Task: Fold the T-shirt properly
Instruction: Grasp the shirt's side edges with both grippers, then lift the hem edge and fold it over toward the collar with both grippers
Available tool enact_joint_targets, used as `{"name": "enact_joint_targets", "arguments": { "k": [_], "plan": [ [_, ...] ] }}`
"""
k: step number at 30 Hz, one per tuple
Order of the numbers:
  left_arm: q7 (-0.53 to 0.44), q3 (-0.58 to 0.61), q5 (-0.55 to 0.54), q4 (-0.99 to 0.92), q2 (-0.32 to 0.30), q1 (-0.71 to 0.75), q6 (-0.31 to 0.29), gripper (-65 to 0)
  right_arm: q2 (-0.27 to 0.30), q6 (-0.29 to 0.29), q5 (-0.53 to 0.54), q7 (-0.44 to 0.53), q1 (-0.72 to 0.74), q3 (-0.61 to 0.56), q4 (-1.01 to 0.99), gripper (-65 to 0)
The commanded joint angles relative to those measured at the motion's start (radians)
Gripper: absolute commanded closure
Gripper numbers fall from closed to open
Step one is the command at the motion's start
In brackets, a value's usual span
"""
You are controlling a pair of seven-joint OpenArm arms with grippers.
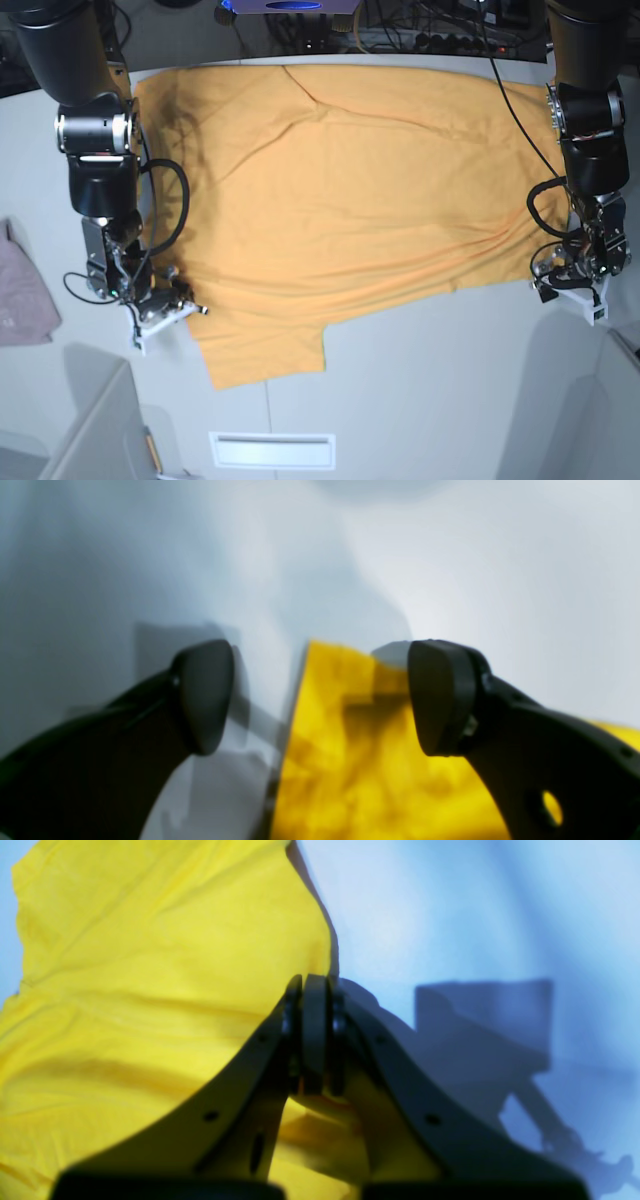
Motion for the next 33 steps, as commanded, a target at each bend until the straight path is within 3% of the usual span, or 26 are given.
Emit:
{"name": "enact_joint_targets", "arguments": {
  "k": [1,2,5,10,11,18,24,33],
  "plan": [
    [0.022,0.023,-0.016,-0.028,-0.005,-0.007,-0.006,-51.2,0.009,-0.004,-0.008,-0.016,0.02,0.001,0.007,0.0],
    [0.009,0.039,-0.016,-0.045,-0.005,-0.01,-0.006,-49.7,0.009,-0.004,-0.008,-0.016,0.018,0.001,0.007,0.0],
    [-0.002,0.052,-0.016,-0.057,-0.005,-0.01,-0.006,-36.5,0.009,-0.004,-0.008,-0.016,0.018,0.001,0.007,0.0],
    [-0.002,0.047,-0.016,-0.057,-0.004,-0.018,-0.006,-3.8,0.009,-0.004,-0.008,-0.016,0.018,0.001,0.007,0.0],
    [-0.002,0.046,-0.016,-0.057,-0.004,-0.018,-0.006,0.0,0.009,-0.004,-0.008,-0.015,0.018,0.001,0.007,0.0],
    [0.002,0.043,-0.018,-0.052,-0.01,-0.056,-0.006,0.0,0.015,0.001,-0.008,-0.009,0.021,0.001,0.035,0.0],
    [0.013,0.043,-0.018,0.113,-0.01,-0.066,-0.004,0.0,0.029,0.001,-0.008,-0.015,-0.037,0.001,0.207,0.0],
    [0.193,-0.145,-0.018,0.368,-0.004,-0.064,-0.004,0.0,0.046,0.001,-0.008,-0.009,-0.086,0.001,0.342,0.0]
  ]
}}
